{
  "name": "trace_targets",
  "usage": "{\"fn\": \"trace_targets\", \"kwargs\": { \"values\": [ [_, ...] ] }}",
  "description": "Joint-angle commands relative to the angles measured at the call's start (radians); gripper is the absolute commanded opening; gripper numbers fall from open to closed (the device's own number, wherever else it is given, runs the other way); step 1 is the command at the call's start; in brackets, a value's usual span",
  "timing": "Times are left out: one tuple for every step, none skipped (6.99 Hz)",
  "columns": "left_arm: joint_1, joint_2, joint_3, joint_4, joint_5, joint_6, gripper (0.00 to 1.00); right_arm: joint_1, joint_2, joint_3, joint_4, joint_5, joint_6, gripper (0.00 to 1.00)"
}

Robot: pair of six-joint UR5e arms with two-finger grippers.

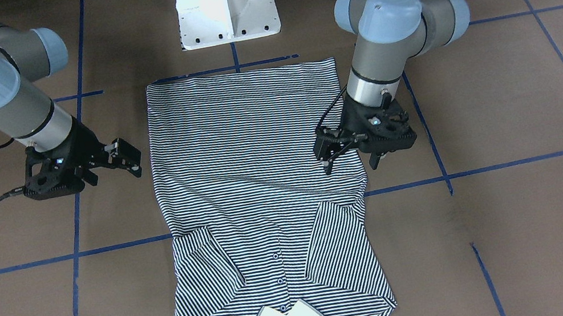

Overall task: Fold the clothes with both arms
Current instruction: 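Move both grippers to the shirt hem nearest the robot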

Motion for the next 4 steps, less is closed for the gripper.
{"fn": "trace_targets", "kwargs": {
  "values": [
    [-0.007,0.184,-0.285,0.04,-0.002,0.083,1.0,-0.264,-0.159,0.152,0.054,-0.224,0.248,1.0],
    [-0.007,0.192,-0.324,0.046,-0.003,0.071,1.0,-0.413,-0.177,0.18,0.054,-0.387,0.401,1.0],
    [-0.006,0.185,-0.326,0.045,-0.003,0.051,1.0,-0.487,-0.187,0.186,0.051,-0.445,0.427,1.0],
    [-0.004,0.18,-0.326,0.045,-0.002,0.045,1.0,-0.52,-0.206,0.186,0.05,-0.461,0.436,1.0]
  ]
}}
